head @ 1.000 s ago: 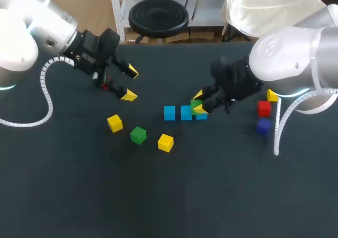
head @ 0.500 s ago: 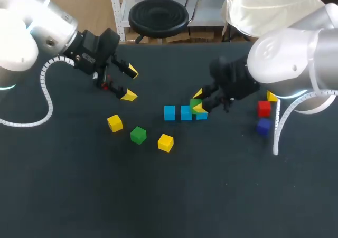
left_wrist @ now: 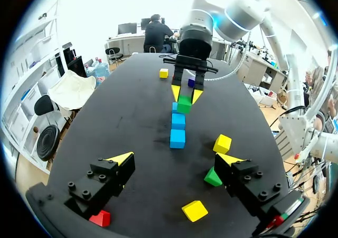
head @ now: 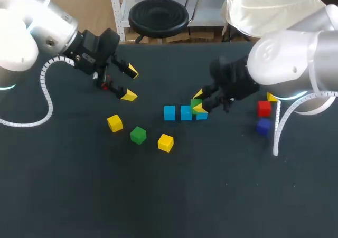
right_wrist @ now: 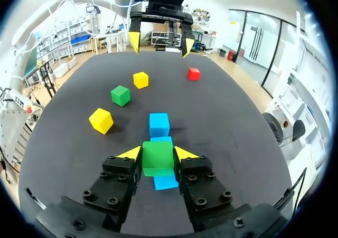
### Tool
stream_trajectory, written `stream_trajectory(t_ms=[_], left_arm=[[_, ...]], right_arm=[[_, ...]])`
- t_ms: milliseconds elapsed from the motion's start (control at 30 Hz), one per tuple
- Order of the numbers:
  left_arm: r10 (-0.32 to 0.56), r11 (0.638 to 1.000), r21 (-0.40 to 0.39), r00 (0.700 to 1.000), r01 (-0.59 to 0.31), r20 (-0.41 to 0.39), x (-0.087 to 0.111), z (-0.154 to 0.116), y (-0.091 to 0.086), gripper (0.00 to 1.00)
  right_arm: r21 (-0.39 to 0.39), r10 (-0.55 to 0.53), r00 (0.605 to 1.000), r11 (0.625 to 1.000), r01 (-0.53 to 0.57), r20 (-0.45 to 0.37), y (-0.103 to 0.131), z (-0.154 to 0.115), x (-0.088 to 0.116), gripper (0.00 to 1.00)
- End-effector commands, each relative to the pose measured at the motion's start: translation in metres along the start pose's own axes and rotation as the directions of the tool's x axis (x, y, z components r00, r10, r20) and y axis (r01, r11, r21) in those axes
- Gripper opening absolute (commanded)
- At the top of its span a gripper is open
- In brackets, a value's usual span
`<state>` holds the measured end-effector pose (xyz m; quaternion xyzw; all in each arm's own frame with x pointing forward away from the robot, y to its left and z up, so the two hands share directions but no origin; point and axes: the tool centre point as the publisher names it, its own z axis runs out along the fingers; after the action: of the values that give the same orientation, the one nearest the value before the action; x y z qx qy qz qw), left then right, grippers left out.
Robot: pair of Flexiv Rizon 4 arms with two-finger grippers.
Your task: Place the blue cubes, place green cubes on the blue cubes, place the yellow cubes on the green cubes, then place the red cubes on the yellow cubes, and place purple cube on the red cubes.
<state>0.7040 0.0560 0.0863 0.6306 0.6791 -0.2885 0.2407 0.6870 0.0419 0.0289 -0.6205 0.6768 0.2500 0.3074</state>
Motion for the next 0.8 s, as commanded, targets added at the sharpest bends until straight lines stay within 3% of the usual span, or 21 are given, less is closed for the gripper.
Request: stream_trajectory(t_ms=[33,800], left_arm=[[0.001,1.000,0.001,1.000,-0.001,-0.001,0.0000,-0.0001,0.0001,1.00],[0.001,1.000,0.001,1.000,-0.001,-0.001,0.0000,-0.0001,0.0001,1.00]], right_arm=[[0.005,0.002,1.000,1.000,-0.002,0.000,0.0001,0.0008,0.0000,0.00],[0.009,0.020,1.000,1.000,-0.020,0.006,-0.0020,0.0009,-0.0029,0.00]])
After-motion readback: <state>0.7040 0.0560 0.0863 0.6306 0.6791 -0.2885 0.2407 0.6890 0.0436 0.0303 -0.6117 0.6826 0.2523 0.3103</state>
